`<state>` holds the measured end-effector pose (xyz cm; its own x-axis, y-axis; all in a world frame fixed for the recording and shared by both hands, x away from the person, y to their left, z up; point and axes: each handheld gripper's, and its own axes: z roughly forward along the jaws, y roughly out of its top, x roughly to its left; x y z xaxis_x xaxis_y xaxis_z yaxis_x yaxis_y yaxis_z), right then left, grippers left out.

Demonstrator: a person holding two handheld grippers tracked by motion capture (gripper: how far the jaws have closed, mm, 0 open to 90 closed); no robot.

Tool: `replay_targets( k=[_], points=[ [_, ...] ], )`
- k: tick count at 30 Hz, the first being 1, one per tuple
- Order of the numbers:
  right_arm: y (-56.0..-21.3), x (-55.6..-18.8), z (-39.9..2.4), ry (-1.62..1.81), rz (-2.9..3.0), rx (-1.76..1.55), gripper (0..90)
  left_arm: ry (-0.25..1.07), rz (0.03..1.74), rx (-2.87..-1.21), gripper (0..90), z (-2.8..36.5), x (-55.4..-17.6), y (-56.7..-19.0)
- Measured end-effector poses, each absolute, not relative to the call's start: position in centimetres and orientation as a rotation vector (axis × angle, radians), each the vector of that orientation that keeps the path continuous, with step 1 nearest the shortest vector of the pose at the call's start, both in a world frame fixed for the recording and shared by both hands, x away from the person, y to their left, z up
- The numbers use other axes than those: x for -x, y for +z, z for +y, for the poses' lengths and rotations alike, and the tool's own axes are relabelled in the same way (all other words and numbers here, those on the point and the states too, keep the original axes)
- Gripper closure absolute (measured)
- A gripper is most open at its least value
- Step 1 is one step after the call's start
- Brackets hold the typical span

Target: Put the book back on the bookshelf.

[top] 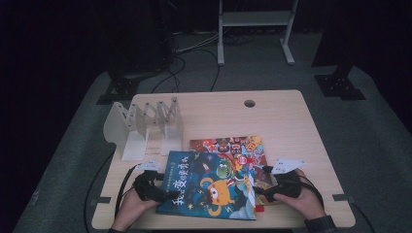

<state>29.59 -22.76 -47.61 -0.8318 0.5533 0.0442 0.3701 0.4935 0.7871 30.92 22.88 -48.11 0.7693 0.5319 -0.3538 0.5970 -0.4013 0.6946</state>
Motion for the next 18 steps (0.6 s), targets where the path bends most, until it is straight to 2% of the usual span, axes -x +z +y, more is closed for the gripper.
replay_targets(
  k=[8,18],
  points=[
    [-47.6,-29.9,-21.4,1.233,2.548,-0.776,8.3,-0.088,0.867,-2.024,0.0,23.9,-31.6,-47.4],
    [-47.6,-30.0,-20.9,1.230,2.552,-0.768,7.9,-0.027,0.788,-1.968,0.0,23.9,-31.5,-43.5]
  ],
)
